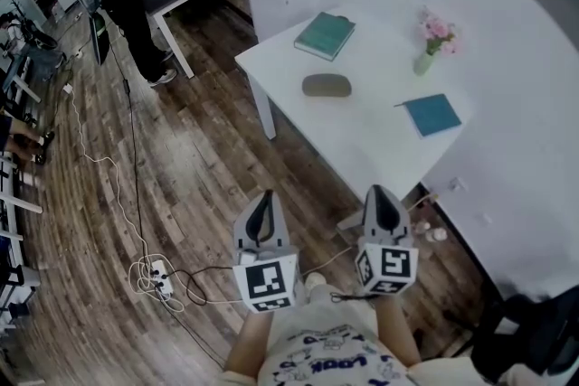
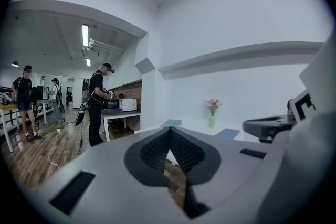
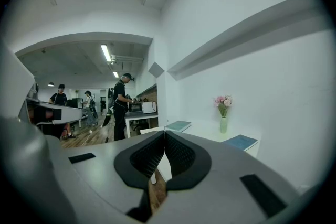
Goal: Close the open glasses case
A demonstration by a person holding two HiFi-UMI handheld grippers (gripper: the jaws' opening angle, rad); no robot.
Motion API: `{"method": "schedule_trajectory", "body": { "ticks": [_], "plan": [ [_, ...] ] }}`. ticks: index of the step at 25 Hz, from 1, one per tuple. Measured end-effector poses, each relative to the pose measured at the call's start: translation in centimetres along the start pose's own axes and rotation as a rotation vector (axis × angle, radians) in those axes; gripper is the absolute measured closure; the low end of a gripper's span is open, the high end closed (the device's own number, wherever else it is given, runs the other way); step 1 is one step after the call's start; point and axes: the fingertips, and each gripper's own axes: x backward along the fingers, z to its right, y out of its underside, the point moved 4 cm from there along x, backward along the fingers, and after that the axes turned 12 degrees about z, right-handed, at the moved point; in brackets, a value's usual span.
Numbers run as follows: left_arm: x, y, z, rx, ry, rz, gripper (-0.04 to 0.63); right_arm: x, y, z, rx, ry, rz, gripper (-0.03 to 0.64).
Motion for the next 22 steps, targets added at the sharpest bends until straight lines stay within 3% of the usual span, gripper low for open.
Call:
{"method": "schedule_trajectory", "body": {
  "ticks": [11,22],
  "plan": [
    [-7.7,1.7,-2.3,-0.025,0.038,-0.015,0.592,-7.2,1.8,0.2,0.007,0.025,-0.034,0.614],
    [-22.4,1.6,-6.7,-0.031,0.19,-0.038,0.592,-20.1,3.0,0.5,-0.014,0.182,-0.072,0.614]
  ]
}}
